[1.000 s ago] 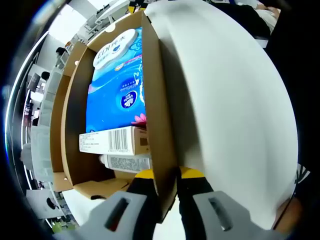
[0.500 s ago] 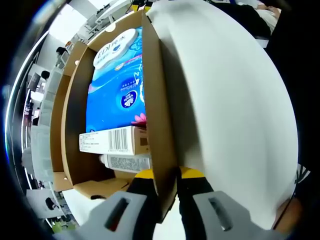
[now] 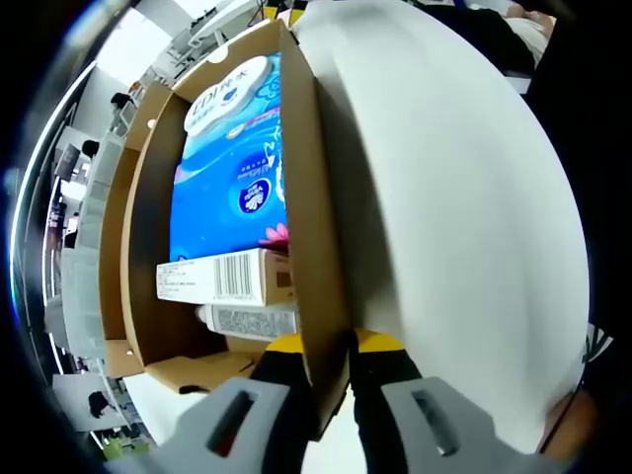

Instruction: Operate the shoe box by opening the lid, removing the specified soft item, and placing it in the target area until the item is outside and the box remains undamaged.

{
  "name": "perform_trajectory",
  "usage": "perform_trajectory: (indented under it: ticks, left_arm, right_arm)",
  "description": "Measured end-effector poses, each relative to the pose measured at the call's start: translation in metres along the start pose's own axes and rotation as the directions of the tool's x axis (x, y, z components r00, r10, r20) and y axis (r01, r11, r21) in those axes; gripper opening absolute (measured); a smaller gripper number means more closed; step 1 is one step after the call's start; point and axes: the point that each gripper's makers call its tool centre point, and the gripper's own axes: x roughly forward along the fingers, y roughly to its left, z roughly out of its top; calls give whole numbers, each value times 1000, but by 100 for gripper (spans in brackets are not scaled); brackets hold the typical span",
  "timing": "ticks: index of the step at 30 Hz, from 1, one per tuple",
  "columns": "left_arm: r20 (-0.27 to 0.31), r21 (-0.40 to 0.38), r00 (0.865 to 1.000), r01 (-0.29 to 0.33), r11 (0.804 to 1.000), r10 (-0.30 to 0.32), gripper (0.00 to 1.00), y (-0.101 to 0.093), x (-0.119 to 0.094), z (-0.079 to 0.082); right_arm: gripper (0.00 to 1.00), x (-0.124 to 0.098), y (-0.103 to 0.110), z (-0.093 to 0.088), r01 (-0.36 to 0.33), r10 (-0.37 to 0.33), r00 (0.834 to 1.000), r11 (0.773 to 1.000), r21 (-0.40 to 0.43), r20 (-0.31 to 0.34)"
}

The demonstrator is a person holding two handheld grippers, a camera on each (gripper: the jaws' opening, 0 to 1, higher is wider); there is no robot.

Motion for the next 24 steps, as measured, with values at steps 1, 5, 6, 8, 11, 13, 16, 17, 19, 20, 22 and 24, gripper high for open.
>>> perform_trajectory:
  ticks: [1,5,6,8,11,13,16,17,19,20,22,24]
  left_arm:
    - [0,0,1000,0,1000,0,11,0,0,0]
    - [0,0,1000,0,1000,0,11,0,0,0]
    - [0,0,1000,0,1000,0,11,0,0,0]
    - [1,0,1000,0,1000,0,11,0,0,0]
    - [1,1,1000,0,1000,0,11,0,0,0]
    - [1,0,1000,0,1000,0,11,0,0,0]
    - [1,0,1000,0,1000,0,11,0,-1,0]
    - [1,0,1000,0,1000,0,11,0,-1,0]
    - [1,0,1000,0,1000,0,11,-1,-1,0]
    - [1,0,1000,0,1000,0,11,-1,-1,0]
    - [1,0,1000,-1,1000,1,11,-1,-1,0]
    - [1,0,1000,-1,1000,1,11,-1,-1,0]
  right_arm:
    - [16,0,0,0,1,-1,1000,1000,1,0]
    - [16,-4,0,-2,-2,2,1000,1000,2,-2]
    - [16,-5,-1,-2,0,0,1000,1000,6,0]
    - [16,-7,-3,1,4,-5,1000,999,49,22]
    - [16,-9,-10,7,12,-23,997,988,156,71]
    - [17,-10,-14,12,9,-37,993,973,231,116]
    - [20,-10,-23,17,1,-66,984,932,363,166]
    - [21,-9,-26,19,2,-83,980,912,409,180]
    - [21,-6,-33,23,-3,-120,969,868,496,216]
    - [22,-3,-35,24,-11,-135,963,843,538,231]
    - [22,4,-40,24,-22,-155,956,809,588,249]
    - [23,6,-42,25,-31,-166,951,786,617,260]
